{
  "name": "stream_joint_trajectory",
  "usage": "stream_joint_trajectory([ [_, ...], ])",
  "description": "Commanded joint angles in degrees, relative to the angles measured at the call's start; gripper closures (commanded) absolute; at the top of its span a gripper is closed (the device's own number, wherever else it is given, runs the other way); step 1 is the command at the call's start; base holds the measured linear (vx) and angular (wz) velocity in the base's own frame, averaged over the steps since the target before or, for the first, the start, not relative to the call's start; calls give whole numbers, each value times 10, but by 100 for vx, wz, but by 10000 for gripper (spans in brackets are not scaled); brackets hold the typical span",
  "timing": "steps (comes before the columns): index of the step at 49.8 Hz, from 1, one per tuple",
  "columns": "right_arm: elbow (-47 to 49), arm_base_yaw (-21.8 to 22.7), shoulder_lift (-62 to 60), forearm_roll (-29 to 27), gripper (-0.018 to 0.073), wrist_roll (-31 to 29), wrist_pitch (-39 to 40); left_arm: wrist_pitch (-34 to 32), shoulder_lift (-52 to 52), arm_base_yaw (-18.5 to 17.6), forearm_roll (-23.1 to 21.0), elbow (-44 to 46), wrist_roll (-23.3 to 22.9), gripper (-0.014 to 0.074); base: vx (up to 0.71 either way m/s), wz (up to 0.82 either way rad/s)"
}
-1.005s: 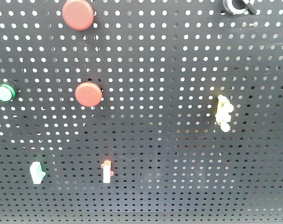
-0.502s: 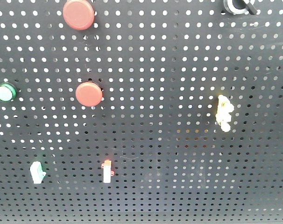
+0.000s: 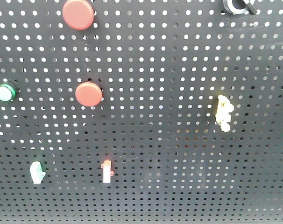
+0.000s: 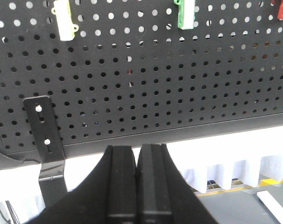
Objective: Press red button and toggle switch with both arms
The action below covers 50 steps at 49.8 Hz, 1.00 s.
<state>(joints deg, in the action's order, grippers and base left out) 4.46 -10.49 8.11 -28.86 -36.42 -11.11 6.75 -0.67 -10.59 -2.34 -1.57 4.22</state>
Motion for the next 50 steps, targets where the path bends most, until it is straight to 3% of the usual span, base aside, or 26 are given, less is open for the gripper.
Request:
stream_joint_trajectory([
  [1,18,4,6,-2,562,-3,39,-44,-9,-3,1,-20,-5,594,0,0],
  [24,18,4,6,-1,562,-5,39,-44,-9,-3,1,-20,-5,594,0,0],
  [29,14,4,6,22,562,6,46,-44,-9,-3,1,-20,-5,594,0,0],
  [34,-4,6,6,98,562,116,74,-44,-9,-3,1,-20,-5,594,0,0],
  [39,-38,22,5,250,562,316,127,-44,-9,-3,1,-20,-5,594,0,0],
  [42,-60,29,-2,318,562,393,155,-44,-9,-3,1,-20,-5,594,0,0],
  [45,-71,35,-19,359,562,428,157,-44,-9,-3,1,-20,-5,594,0,0],
  [50,-69,49,-65,361,562,424,119,-44,-9,-3,1,-20,-5,594,0,0],
])
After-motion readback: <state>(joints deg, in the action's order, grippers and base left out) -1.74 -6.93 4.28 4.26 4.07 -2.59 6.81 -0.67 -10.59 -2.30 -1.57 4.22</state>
